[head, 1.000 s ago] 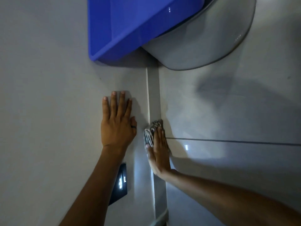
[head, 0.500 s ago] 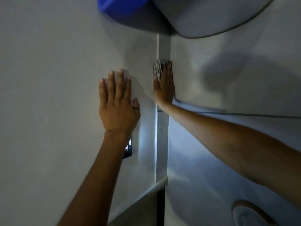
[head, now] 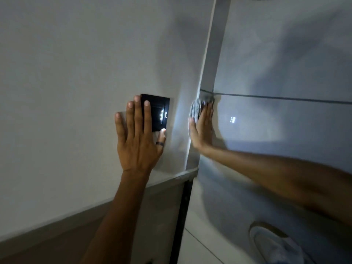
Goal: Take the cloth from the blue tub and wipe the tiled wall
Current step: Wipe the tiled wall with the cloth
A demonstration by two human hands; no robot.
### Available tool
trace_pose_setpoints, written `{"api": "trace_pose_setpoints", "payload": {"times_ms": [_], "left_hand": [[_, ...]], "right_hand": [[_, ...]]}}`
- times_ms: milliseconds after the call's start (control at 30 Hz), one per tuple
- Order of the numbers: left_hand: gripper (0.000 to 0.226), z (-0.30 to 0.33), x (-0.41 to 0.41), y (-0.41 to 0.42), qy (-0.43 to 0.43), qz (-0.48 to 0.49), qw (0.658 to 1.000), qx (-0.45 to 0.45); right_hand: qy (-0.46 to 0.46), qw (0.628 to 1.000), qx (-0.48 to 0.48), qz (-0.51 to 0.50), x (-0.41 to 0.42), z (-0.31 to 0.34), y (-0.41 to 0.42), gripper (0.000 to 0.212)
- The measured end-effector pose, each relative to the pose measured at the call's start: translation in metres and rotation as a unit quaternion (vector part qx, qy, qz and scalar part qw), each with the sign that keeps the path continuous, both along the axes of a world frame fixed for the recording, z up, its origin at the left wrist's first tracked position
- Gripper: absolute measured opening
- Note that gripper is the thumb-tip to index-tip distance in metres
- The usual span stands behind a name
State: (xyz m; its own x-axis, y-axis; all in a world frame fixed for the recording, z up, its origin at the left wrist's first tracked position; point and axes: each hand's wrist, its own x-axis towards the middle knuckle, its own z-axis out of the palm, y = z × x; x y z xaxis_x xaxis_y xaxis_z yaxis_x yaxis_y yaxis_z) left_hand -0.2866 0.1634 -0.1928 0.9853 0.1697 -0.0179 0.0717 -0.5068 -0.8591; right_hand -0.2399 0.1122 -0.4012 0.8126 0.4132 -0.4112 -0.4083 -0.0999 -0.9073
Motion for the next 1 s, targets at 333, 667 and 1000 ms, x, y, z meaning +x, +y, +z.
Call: {"api": "trace_pose_setpoints", "payload": {"times_ms": [333, 667, 1000], "left_hand": [[0.103, -0.002, -0.003, 0.015, 0.019, -0.034, 0.999, -0.002], [0.098, -0.001, -0.003, 0.012, 0.013, -0.032, 0.999, 0.012], [0.102, -0.003, -0.003, 0.013, 0.001, -0.043, 0.999, 0.01]], "right_hand": [[-0.037, 0.994, -0.045, -0.088, 0.11, 0.001, 0.016, 0.068], [0.059, 0.998, -0.014, -0.004, -0.098, 0.019, 0.0, 0.077], [-0.029, 0.99, -0.069, -0.119, 0.172, 0.01, 0.023, 0.064]]}}
